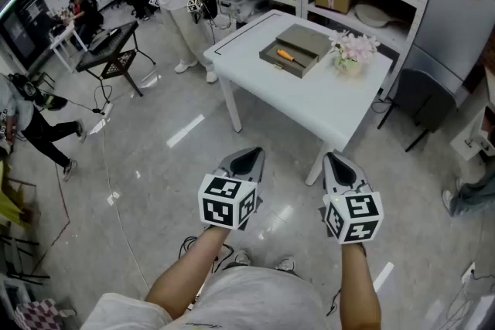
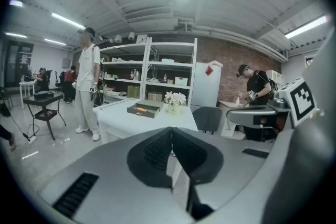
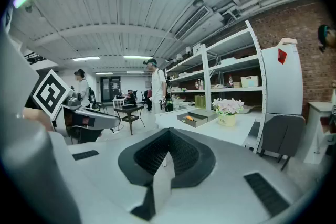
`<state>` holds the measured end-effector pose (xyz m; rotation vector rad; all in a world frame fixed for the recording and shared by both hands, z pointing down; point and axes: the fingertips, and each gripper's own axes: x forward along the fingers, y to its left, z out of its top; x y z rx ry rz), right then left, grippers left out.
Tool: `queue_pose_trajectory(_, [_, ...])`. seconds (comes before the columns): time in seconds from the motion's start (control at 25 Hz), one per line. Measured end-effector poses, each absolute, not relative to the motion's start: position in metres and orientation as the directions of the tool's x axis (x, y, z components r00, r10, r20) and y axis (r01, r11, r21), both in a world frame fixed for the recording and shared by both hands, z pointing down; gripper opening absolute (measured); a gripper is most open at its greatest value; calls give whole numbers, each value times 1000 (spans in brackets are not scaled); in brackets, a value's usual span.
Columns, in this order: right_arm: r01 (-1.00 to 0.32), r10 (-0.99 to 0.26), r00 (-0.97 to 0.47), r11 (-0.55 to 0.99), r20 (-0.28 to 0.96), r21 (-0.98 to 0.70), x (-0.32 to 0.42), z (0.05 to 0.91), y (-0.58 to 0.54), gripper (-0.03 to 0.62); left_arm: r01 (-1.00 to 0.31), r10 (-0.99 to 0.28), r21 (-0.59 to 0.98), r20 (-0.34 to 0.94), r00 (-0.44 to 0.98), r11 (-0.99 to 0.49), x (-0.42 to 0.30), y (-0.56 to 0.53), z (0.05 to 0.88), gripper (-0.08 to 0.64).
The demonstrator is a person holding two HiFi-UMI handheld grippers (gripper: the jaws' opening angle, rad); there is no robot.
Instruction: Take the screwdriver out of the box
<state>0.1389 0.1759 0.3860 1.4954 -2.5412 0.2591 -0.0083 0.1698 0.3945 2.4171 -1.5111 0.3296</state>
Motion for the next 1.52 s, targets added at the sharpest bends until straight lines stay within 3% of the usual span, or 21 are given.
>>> queue_pose_trajectory(0.6, [-852, -819, -519, 519, 246, -70, 157, 398, 130, 6, -916, -849, 122, 344, 401, -383, 14, 130, 409, 3])
queue_pose_trajectory(0.76, [-849, -813, -523, 525, 256, -66, 147, 405, 105, 9, -915, -846, 131, 347, 404, -383, 4, 105, 415, 3])
queue_pose_trajectory(0.92, [-853, -817, -514, 519, 261, -56, 133, 405, 73, 60, -910, -840, 138, 348, 415, -392, -9, 71, 418, 3])
queue_pose_trajectory(1.52, [-893, -840, -436, 447, 323, -43, 68, 410, -38, 92, -864, -784, 179, 366, 502, -470, -75, -53, 423, 3])
